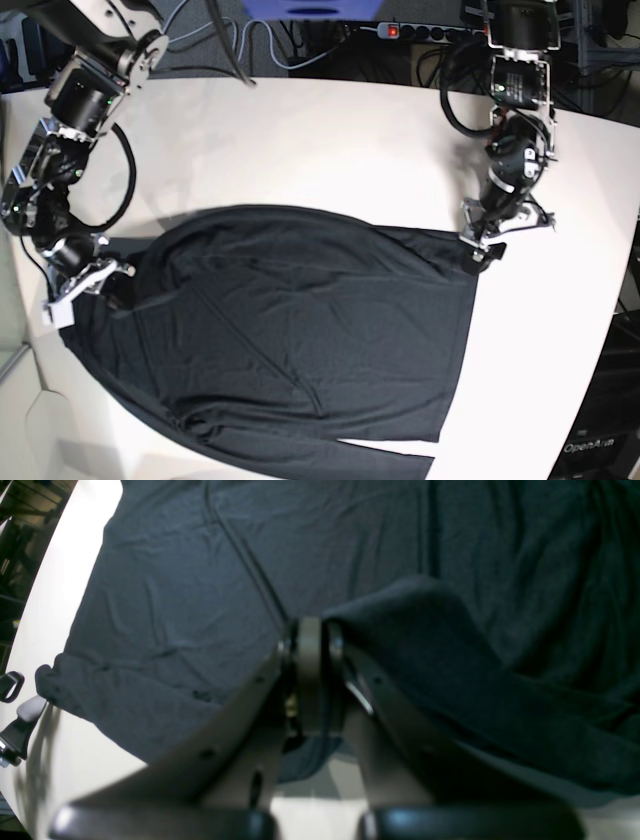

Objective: Fold the T-shirt properly

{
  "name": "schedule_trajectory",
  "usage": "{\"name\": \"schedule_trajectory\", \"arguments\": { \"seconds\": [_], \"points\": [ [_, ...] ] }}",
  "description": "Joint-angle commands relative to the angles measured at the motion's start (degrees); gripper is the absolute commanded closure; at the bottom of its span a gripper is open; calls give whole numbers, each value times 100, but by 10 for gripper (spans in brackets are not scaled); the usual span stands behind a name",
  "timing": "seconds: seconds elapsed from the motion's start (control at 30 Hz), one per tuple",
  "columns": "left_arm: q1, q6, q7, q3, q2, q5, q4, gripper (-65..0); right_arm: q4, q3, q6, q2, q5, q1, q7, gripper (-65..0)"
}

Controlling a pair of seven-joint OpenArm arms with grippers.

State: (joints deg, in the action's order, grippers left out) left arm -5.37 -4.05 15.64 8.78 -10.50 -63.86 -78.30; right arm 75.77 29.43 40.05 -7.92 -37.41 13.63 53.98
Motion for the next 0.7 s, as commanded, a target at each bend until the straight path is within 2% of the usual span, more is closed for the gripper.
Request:
{"name": "schedule_trajectory", "arguments": {
  "seconds": [0.0,0.67],
  "points": [
    [101,120,-65,6,-53,-19,-77,-378,85,-2,-5,-91,-132,119,-127,-1],
    [383,129,-74,6,-53,-19,178,-372,85,-2,-5,-91,-132,39,-127,-1]
  ]
}}
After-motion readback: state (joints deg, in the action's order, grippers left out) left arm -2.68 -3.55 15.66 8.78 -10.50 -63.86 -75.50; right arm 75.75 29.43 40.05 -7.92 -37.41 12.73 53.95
